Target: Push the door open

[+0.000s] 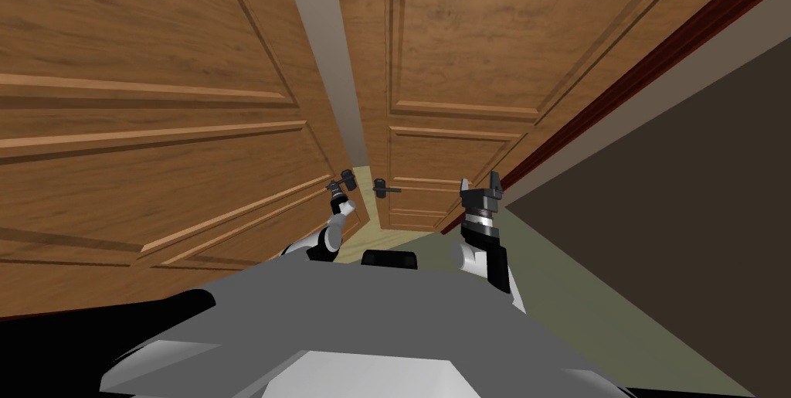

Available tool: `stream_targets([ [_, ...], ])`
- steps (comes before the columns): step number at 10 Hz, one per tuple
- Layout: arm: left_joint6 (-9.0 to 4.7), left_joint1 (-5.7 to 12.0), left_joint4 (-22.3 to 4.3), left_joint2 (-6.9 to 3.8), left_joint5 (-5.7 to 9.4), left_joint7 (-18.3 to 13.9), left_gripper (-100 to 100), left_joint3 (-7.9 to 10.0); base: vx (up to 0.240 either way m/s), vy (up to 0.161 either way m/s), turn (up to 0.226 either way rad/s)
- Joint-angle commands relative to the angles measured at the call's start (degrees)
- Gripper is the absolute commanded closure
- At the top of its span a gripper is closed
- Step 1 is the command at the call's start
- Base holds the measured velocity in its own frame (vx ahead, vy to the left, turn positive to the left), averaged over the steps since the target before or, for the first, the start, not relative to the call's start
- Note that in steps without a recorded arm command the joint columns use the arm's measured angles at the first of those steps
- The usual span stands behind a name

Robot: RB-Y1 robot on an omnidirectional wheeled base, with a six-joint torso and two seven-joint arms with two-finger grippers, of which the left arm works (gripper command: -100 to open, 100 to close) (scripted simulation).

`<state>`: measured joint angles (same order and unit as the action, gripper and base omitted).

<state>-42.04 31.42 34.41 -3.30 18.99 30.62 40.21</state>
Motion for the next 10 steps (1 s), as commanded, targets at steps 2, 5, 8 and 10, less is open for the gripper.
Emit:
stream_targets([
  [2, -2.59, 0.14, 0.5, -1.20, 0.57, 0.9, 100, 1.79, 0.026, 0.038, -0.063],
  [5, -3.62, 0.52, 0.1, -1.20, 1.00, 1.7, 100, 2.91, 0.013, 0.049, -0.046],
  [8, -3.62, 0.52, 0.0, -1.20, 1.00, 1.7, 100, 2.91, -0.003, 0.002, 0.000],
  [10, -3.62, 0.52, 0.1, -1.20, 1.00, 1.7, 100, 2.91, 0.000, 0.000, 0.000],
])
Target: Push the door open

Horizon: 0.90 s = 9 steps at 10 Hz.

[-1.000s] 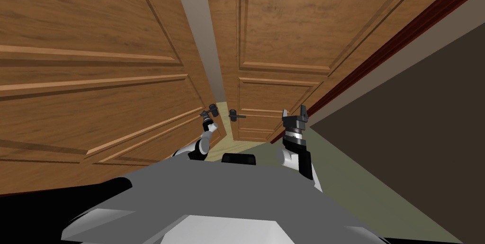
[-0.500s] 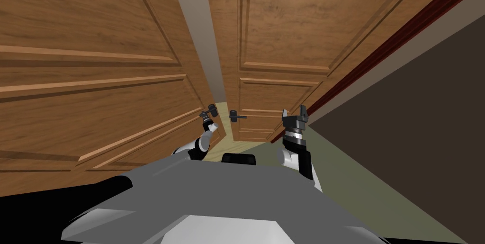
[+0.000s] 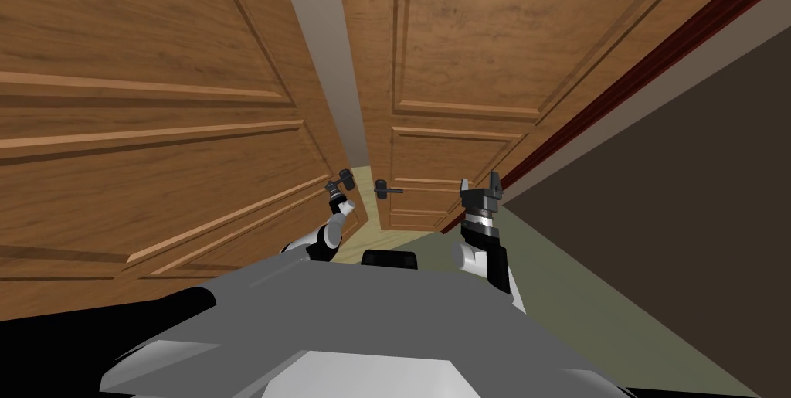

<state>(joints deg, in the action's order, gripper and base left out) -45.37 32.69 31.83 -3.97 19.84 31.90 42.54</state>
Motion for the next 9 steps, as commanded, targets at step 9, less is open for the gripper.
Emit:
stream_targets([
  [9, -1.01, -0.98, 3.2, 0.01, 2.08, 2.8, 100, 3.74, 0.011, 0.043, -0.086],
])
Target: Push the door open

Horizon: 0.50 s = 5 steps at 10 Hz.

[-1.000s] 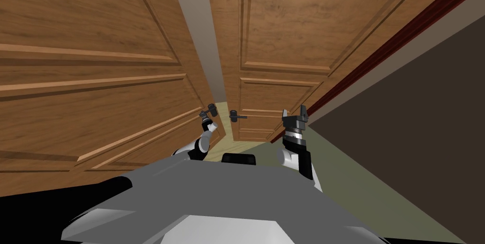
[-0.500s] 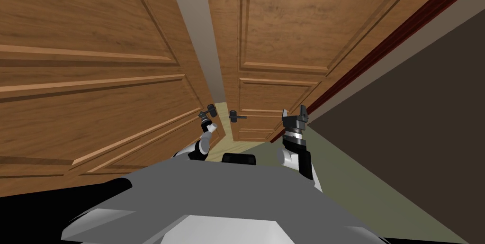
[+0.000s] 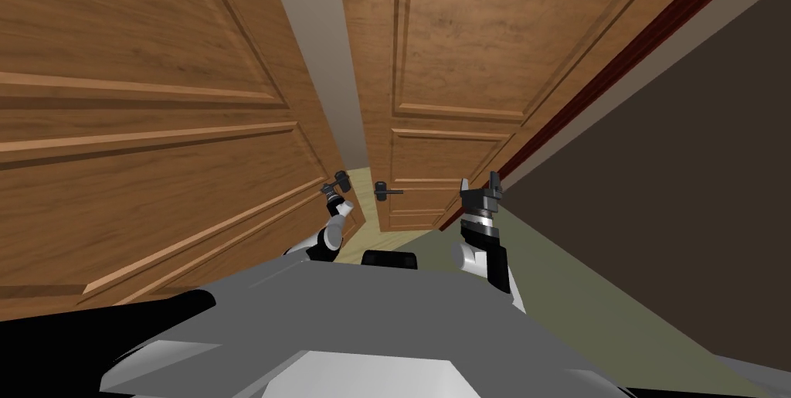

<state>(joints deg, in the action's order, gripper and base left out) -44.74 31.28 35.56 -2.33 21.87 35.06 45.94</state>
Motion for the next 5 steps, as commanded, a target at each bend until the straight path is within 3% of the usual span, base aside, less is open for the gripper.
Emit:
stream_targets([
  [1, -1.64, 0.42, -0.5, -1.62, 0.06, -0.3, 100, 0.34, 0.018, 0.003, 0.026],
  [3, -1.64, 0.42, -0.5, -1.62, 0.06, -0.3, 100, 0.34, 0.004, -0.003, -0.001],
  [5, -2.26, 0.52, -0.6, -1.79, 0.54, 0.2, 100, 1.20, 0.007, 0.037, -0.079],
])
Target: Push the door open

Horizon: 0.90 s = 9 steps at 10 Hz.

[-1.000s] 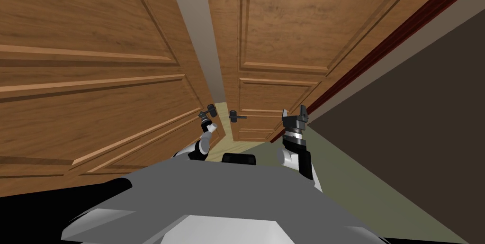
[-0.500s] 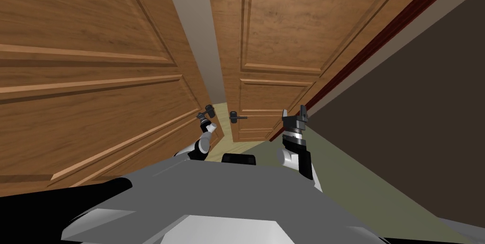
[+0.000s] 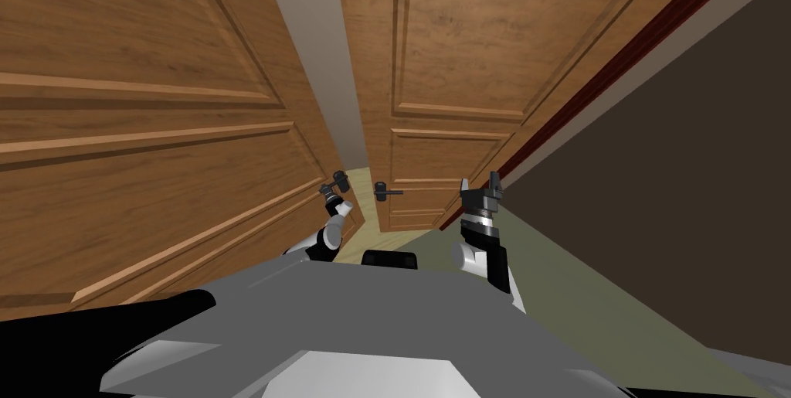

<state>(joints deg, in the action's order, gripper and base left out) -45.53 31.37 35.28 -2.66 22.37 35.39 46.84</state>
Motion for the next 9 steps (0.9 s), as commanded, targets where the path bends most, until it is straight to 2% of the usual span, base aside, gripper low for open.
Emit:
stream_targets([
  [1, -2.08, 0.53, -0.3, -1.62, 0.52, 0.5, 100, 1.17, 0.008, 0.053, -0.092],
  [3, -2.08, 0.53, -0.3, -1.62, 0.52, 0.5, 100, 1.17, 0.006, 0.033, -0.041],
  [4, -2.79, 0.65, -0.4, -1.78, 1.07, 1.2, 100, 2.16, 0.006, 0.032, -0.084],
  [6, -2.79, 0.65, -1.0, -1.78, 1.07, 1.2, 100, 2.16, 0.007, 0.028, -0.040],
  [8, -2.79, 0.65, -0.4, -1.78, 1.07, 1.2, 100, 2.16, 0.007, 0.001, 0.014],
  [9, -3.51, 0.77, -0.5, -1.93, 1.63, 1.9, 100, 3.15, 0.002, 0.026, -0.121],
])
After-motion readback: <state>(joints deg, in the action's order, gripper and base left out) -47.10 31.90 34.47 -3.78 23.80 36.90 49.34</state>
